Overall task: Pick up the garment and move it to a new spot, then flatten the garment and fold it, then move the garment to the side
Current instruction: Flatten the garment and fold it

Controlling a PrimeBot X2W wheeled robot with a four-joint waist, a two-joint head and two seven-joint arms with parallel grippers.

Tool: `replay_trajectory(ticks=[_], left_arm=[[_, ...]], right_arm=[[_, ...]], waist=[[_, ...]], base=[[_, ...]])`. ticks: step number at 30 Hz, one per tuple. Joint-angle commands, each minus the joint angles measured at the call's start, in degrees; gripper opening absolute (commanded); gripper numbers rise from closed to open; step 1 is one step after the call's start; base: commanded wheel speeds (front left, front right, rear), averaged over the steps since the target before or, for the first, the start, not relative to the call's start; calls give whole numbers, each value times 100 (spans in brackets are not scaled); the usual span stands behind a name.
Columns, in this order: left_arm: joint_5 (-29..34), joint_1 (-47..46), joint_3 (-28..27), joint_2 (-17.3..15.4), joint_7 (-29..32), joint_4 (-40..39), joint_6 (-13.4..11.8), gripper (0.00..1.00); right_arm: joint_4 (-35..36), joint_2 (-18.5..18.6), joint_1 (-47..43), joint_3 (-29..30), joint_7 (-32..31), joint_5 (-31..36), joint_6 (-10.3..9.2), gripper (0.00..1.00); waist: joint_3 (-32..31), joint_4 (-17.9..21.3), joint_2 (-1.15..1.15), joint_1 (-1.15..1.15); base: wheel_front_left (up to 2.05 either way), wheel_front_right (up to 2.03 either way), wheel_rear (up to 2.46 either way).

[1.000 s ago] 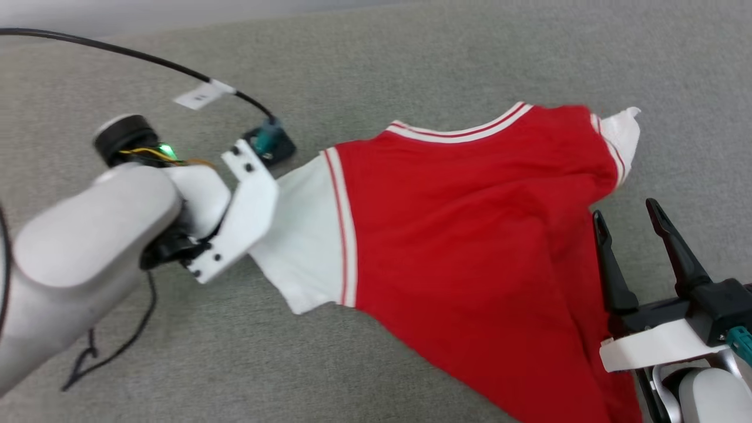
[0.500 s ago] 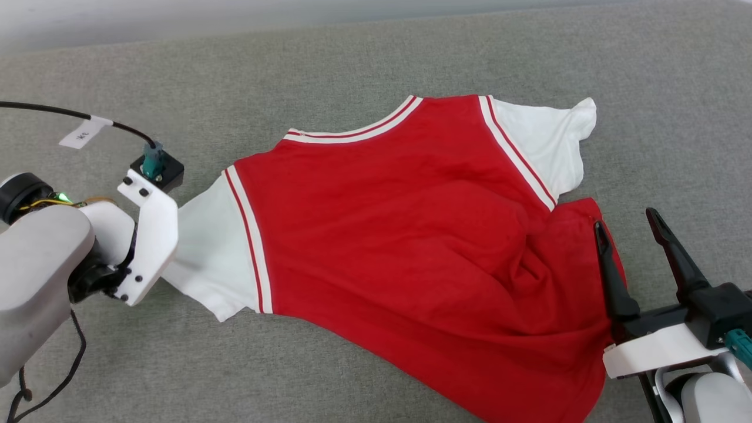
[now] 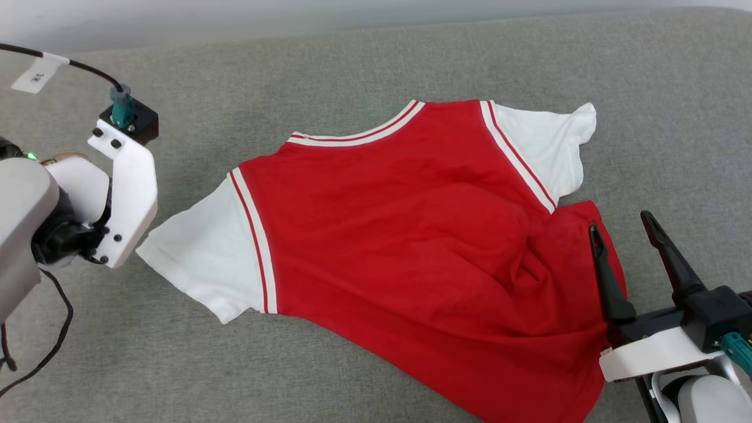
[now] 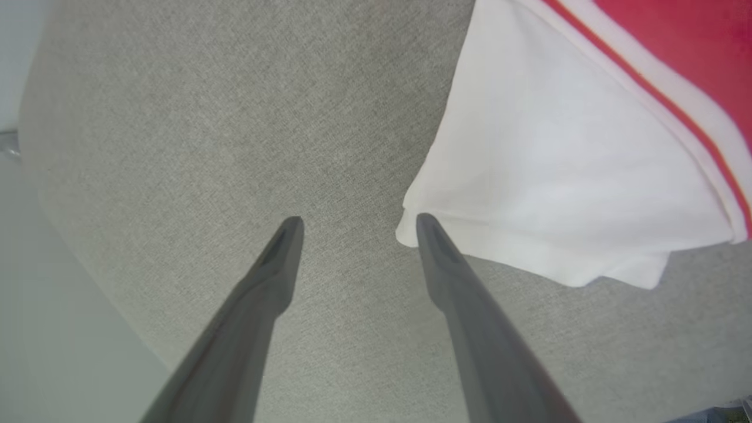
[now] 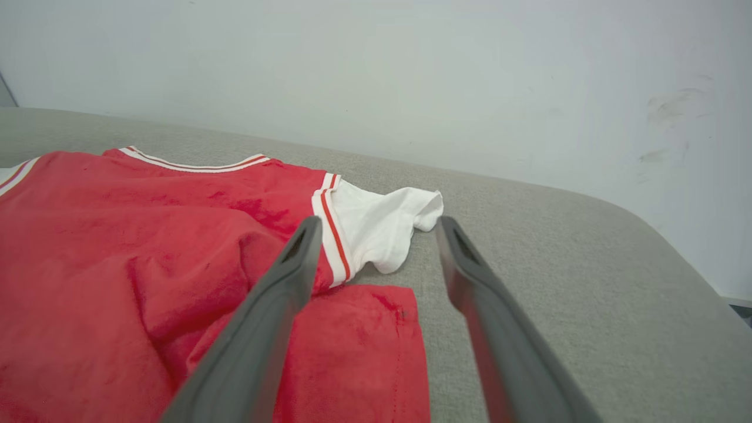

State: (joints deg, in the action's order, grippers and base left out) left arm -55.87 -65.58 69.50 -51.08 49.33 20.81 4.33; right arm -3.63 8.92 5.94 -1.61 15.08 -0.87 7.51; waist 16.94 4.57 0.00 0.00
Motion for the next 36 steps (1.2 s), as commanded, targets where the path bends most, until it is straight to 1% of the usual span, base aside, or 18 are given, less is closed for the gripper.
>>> replay_trajectory(ticks=[1, 4, 9, 13, 14, 15, 19, 22, 27, 29, 30, 33, 36], left_arm=[[-67, 124, -4, -9, 15, -54, -64, 100], [-93, 285, 53, -2, 92, -78, -111, 100], [-111, 494, 155, 10, 179, -58, -66, 100], [-111, 712, 236, 113, 124, 25, -6, 100], [-111, 746, 248, 129, 116, 46, 12, 41], [-97, 759, 259, 139, 104, 64, 28, 0], [-138, 732, 210, 119, -41, 100, 99, 0], [-179, 720, 149, 99, -212, 77, 148, 0], [-212, 658, 43, 40, -528, -144, 212, 0], [-178, 653, 45, -31, -601, -311, 217, 0], [-178, 653, 45, -31, -601, -311, 217, 0], [-108, 634, 52, -124, -700, -622, 238, 0], [-96, 652, 4, -206, -814, -948, 187, 0]], right_arm=[[56, -2, 72, 2, 12, -7, -4, 100], [71, -21, 113, -13, 12, 3, -4, 100], [94, -22, 205, -1, 12, 12, -4, 100], [86, -31, 227, 16, 12, 26, -4, 100], [78, -31, 216, 25, 12, 29, -4, 100], [61, -31, 209, 41, 12, 31, -4, 100], [33, 27, 234, 149, 12, 48, -4, 100], [65, 149, 276, 292, 12, 66, -4, 100], [185, 552, 574, 633, -40, -4, -4, 100], [281, 751, 752, 703, -209, -51, -4, 100], [281, 751, 752, 703, -209, -51, -4, 100], [426, 1239, 1092, 574, -739, -199, -4, 100], [553, 1751, 1455, 246, -1602, -510, -4, 100]], waist=[[117, 77, 0, 0], [248, 145, 0, 0], [447, 235, 0, 0], [506, 247, 0, 0], [498, 242, 0, 0], [480, 228, 0, 0], [319, 132, 0, 0], [140, 36, 0, 0], [-140, -147, 0, 0], [-213, -216, 0, 0], [-213, -216, 0, 0], [-266, -325, 0, 0], [-259, -430, 0, 0]], base=[[0, 0, 0], [0, 0, 0], [0, 0, 0], [0, 0, 0], [0, 0, 0], [0, 0, 0], [0, 0, 0], [0, 0, 0], [0, 0, 0], [0, 0, 0], [0, 0, 0], [0, 0, 0], [0, 0, 0]])
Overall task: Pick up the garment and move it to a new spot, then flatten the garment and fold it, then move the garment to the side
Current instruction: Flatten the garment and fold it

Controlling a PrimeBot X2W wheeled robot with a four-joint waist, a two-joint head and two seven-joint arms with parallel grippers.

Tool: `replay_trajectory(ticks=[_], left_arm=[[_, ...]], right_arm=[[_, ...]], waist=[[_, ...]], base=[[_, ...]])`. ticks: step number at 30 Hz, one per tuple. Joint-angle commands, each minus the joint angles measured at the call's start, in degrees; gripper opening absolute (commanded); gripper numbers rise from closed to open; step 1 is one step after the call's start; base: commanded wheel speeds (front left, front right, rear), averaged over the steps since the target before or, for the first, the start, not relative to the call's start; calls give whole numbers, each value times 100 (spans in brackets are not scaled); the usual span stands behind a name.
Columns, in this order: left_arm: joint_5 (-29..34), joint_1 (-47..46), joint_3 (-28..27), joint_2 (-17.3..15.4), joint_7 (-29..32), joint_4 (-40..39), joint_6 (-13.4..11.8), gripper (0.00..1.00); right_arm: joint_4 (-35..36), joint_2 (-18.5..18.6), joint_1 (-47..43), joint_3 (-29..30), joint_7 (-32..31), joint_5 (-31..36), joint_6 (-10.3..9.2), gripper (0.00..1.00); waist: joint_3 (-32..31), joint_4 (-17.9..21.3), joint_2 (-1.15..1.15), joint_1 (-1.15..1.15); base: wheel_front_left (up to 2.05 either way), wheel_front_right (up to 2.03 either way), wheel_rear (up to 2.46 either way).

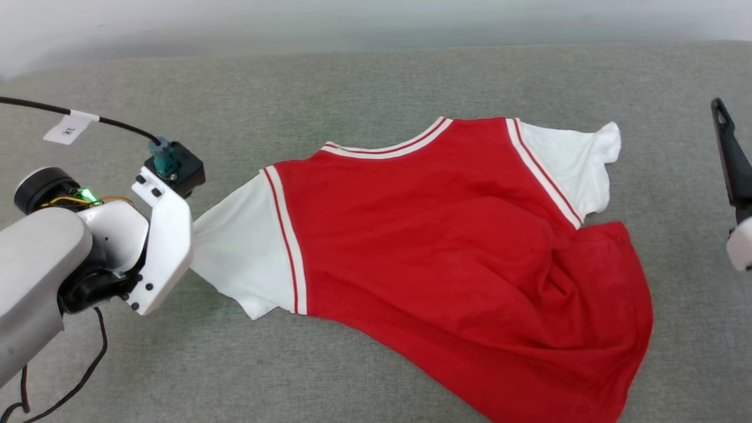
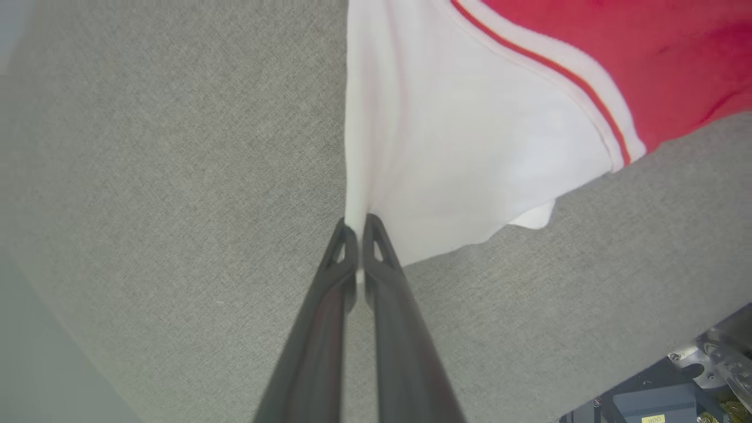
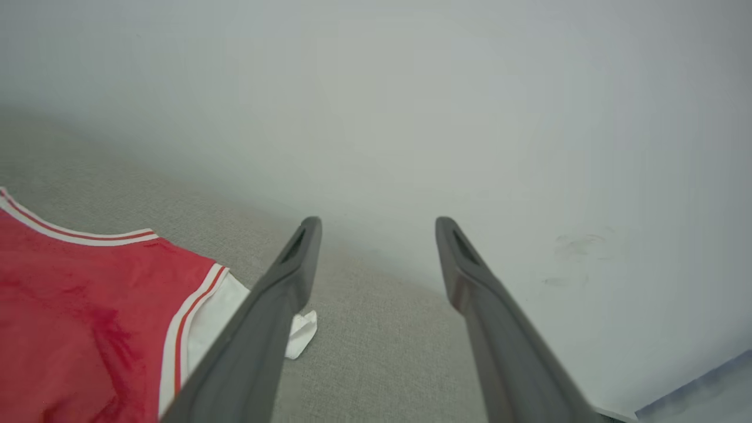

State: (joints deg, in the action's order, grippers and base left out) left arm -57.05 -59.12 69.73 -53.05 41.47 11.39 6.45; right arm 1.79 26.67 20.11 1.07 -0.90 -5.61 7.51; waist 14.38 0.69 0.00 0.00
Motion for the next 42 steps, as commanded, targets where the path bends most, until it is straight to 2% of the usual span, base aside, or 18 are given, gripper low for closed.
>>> replay_trajectory(ticks=[1, 4, 7, 10, 14, 18, 21, 25, 29, 36, 37, 38, 39, 42], left_arm=[[40, 8, -33, -30, -44, -109, -55, 0], [90, -33, -55, -49, -89, -377, -140, 0], [143, -93, -74, -10, -129, -556, -183, 0], [230, -152, -81, 44, -155, -676, -197, 0], [340, -301, -113, 124, -215, -789, -188, 0], [438, -466, -161, 225, -295, -864, -162, 0], [517, -596, -204, 286, -354, -914, -152, 0], [608, -759, -261, 381, -464, -962, -117, 0], [704, -880, -279, 437, -539, -992, -109, 0], [724, -899, -251, 481, -646, -944, -69, 0], [709, -880, -241, 486, -646, -913, -66, 0], [702, -854, -229, 482, -646, -874, -61, 0], [699, -831, -214, 482, -645, -837, -56, 0], [651, -734, -193, 495, -704, -735, -53, 0]], right_arm=[[40, 166, 182, -158, -367, -225, -4, 100], [-57, 863, 717, -639, -1533, -955, -5, 100], [-225, 1569, 1139, -1399, -2968, -1801, -4, 100], [-256, 2124, 1760, -1926, -4183, -2640, -5, 100], [-459, 2423, 2426, -2393, -5289, -3281, -5, 100], [-782, 2475, 3036, -2590, -6136, -3584, -5, 100], [-1041, 2395, 3392, -2632, -6591, -3607, -5, 100], [-1361, 2291, 3692, -2692, -6822, -3540, -5, 100], [-1675, 2143, 3670, -2729, -6800, -3547, -5, 100], [-1951, 1934, 3119, -3136, -6673, -3655, -4, 100], [-1938, 1932, 3104, -3182, -6615, -3645, -4, 49], [-1944, 1923, 3109, -3206, -6545, -3666, -3, 20], [-1937, 1914, 3153, -3204, -6432, -3678, -3, 0], [-1958, 1972, 3323, -3213, -6118, -3658, -3, 0]], waist=[[15, -76, 0, 0], [128, -186, 0, 0], [281, -322, 0, 0], [492, -443, 0, 0], [836, -622, 0, 0], [1176, -809, 0, 0], [1431, -950, 0, 0], [1698, -1106, 0, 0], [1890, -1209, 0, 0], [2018, -1238, 0, 0], [2004, -1230, 0, 0], [1974, -1214, 0, 0], [1936, -1198, 0, 0], [1736, -1129, 0, 0]], base=[[0, 0, 0], [0, 0, 0], [0, 0, 0], [0, 0, 0], [0, 0, 0], [0, 0, 0], [0, 0, 0], [0, 0, 0], [0, 0, 0], [0, 0, 0], [0, 0, 0], [0, 0, 0], [0, 0, 0], [0, 0, 0]])
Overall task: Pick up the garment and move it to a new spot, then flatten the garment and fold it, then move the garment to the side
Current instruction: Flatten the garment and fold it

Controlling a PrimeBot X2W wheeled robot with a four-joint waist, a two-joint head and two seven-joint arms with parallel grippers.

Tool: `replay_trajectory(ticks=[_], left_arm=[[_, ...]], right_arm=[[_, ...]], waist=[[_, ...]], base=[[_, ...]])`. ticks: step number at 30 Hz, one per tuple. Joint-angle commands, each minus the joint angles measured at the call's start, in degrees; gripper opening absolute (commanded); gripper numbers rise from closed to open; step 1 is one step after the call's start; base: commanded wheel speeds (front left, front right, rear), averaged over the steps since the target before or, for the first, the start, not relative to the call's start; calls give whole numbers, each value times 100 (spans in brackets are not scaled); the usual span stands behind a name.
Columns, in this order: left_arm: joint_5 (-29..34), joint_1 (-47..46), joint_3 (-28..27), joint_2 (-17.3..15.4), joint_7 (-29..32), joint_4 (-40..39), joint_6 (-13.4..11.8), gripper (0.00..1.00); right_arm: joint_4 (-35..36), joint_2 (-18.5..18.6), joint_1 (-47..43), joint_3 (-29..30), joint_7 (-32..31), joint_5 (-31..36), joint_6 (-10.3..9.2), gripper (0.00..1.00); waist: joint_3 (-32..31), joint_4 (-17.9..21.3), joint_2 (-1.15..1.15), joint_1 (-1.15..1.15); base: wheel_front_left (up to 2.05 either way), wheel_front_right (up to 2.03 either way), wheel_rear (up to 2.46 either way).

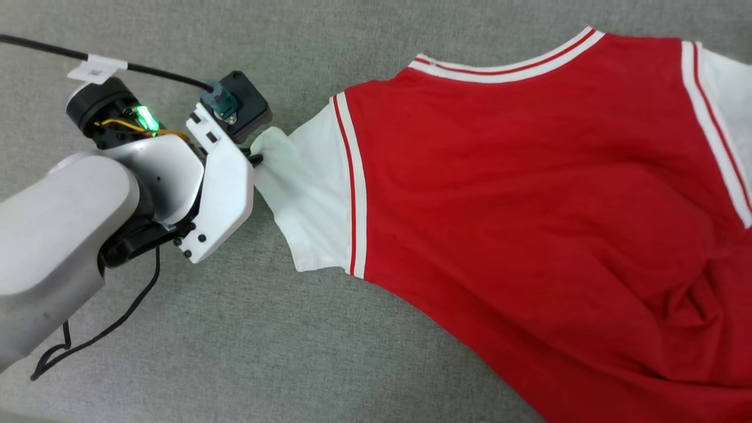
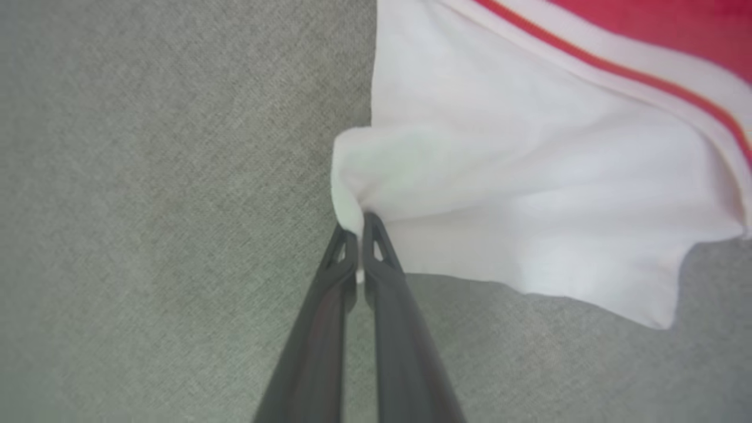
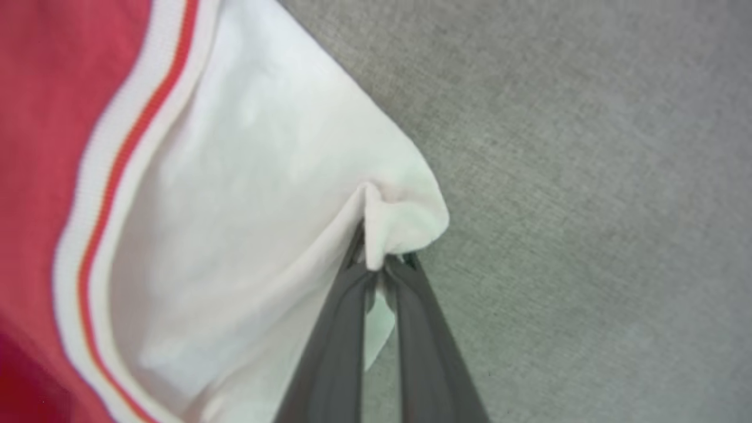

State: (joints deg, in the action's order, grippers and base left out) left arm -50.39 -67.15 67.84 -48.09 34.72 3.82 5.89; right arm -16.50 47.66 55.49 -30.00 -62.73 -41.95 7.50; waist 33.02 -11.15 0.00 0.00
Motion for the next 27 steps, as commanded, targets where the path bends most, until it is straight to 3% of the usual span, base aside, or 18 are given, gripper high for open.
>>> replay_trajectory(ticks=[1, 16, 19, 27], left_arm=[[-11, 98, 3, 5, -73, 66, 1, 0], [76, 93, -177, -119, -1031, 385, 64, 0], [188, -87, -265, -81, -1228, 462, 86, 0], [451, -994, -687, 206, -1696, 1021, 63, 0]], right_arm=[[-148, -141, -168, -93, 215, -51, -2, 0], [264, 136, 426, -1060, 2545, -59, -3, 0], [378, 300, 718, -1235, 2857, 59, -3, 0], [208, 248, 1868, -1168, 3353, 274, -4, 0]], waist=[[-217, 80, 0, 0], [-1636, 538, 0, 0], [-1775, 584, 0, 0], [-1681, 686, 0, 0]], base=[[0, 0, 0], [0, 0, 0], [0, 0, 0], [0, 0, 0]])
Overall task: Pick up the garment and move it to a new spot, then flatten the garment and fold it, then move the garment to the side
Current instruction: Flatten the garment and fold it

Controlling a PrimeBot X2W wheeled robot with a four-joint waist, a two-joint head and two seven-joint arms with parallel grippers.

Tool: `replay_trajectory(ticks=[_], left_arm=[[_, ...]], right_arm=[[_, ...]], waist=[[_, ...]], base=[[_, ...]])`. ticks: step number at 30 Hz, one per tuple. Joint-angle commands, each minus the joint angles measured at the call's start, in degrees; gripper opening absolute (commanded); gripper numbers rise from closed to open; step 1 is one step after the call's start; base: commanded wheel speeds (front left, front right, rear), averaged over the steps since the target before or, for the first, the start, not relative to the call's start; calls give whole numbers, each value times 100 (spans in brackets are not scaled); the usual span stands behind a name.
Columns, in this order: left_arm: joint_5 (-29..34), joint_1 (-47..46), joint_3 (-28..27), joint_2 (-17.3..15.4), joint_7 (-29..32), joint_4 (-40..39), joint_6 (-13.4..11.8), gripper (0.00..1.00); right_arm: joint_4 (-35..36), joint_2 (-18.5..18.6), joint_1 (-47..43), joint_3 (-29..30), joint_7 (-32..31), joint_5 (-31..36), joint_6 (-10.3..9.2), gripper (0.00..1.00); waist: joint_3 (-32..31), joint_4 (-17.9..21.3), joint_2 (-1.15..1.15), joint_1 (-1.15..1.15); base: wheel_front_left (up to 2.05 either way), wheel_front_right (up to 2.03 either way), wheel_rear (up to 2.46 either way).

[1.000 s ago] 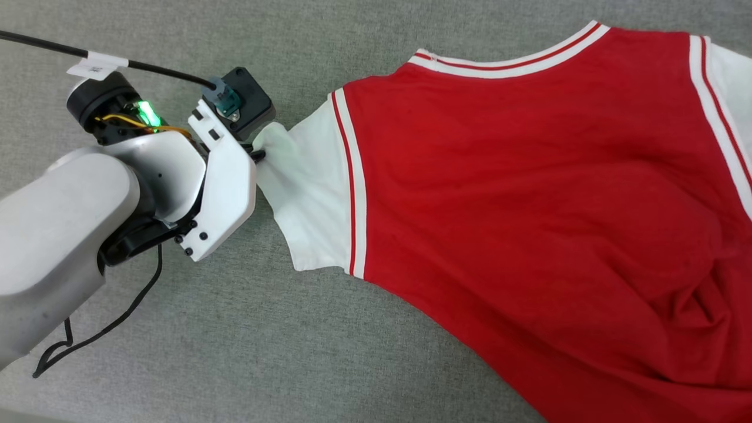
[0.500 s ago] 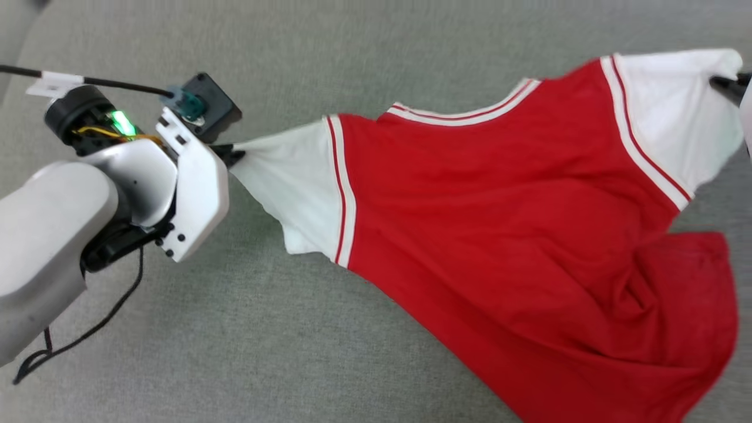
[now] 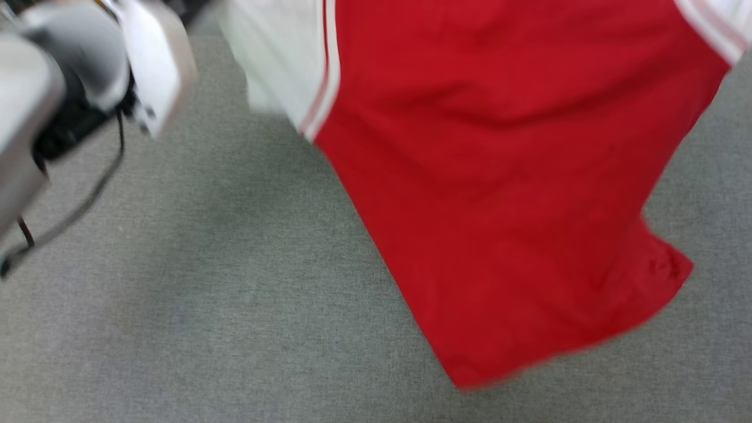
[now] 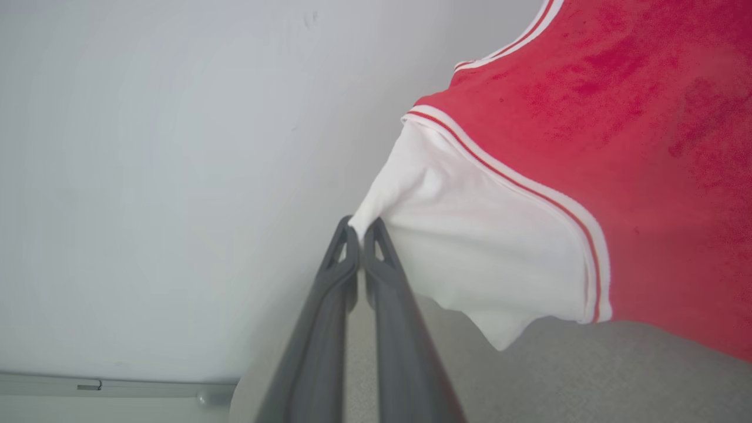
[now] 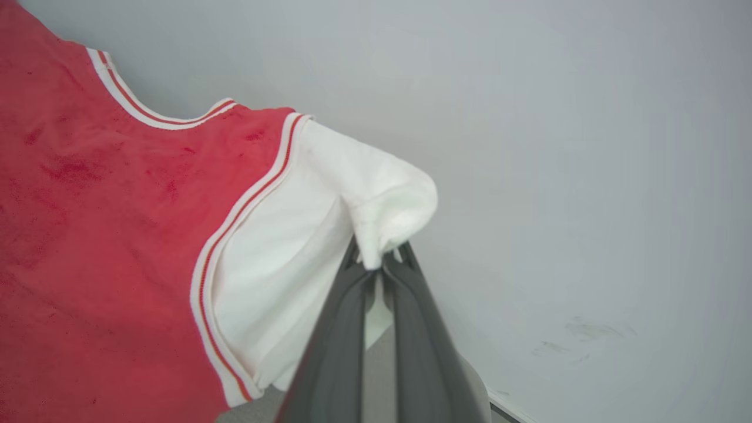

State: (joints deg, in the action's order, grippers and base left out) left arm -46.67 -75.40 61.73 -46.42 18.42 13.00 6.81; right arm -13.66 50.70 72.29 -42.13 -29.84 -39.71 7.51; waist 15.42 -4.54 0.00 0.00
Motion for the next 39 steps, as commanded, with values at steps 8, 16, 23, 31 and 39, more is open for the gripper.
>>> replay_trajectory(ticks=[8, 16, 23, 31, 39], left_arm=[[668, -1569, -597, 466, -678, 929, -312, 0], [1084, -3144, -1010, 881, -1189, 1788, -445, 0], [1167, -4119, -1213, 1169, -1488, 2423, -331, 0], [1132, -4234, -1150, 1400, -1912, 3177, -144, 0], [953, -3538, -973, 1496, -2437, 3703, -9, 0]], right_arm=[[-850, -571, 1672, 448, 399, 630, -4, 0], [-1785, -1290, 3370, 884, 921, 1612, -5, 0], [-2546, -1777, 4342, 1172, 1495, 2247, -5, 0], [-3496, -2264, 4614, 1121, 2119, 2442, -5, 0], [-4200, -2487, 3899, 762, 2747, 2102, -5, 0]], waist=[[736, 93, 0, 0], [1524, 161, 0, 0], [1944, 193, 0, 0], [2274, 249, 0, 0], [2326, 273, 0, 0]], base=[[0, 0, 0], [0, 0, 0], [0, 0, 0], [0, 0, 0], [0, 0, 0]])
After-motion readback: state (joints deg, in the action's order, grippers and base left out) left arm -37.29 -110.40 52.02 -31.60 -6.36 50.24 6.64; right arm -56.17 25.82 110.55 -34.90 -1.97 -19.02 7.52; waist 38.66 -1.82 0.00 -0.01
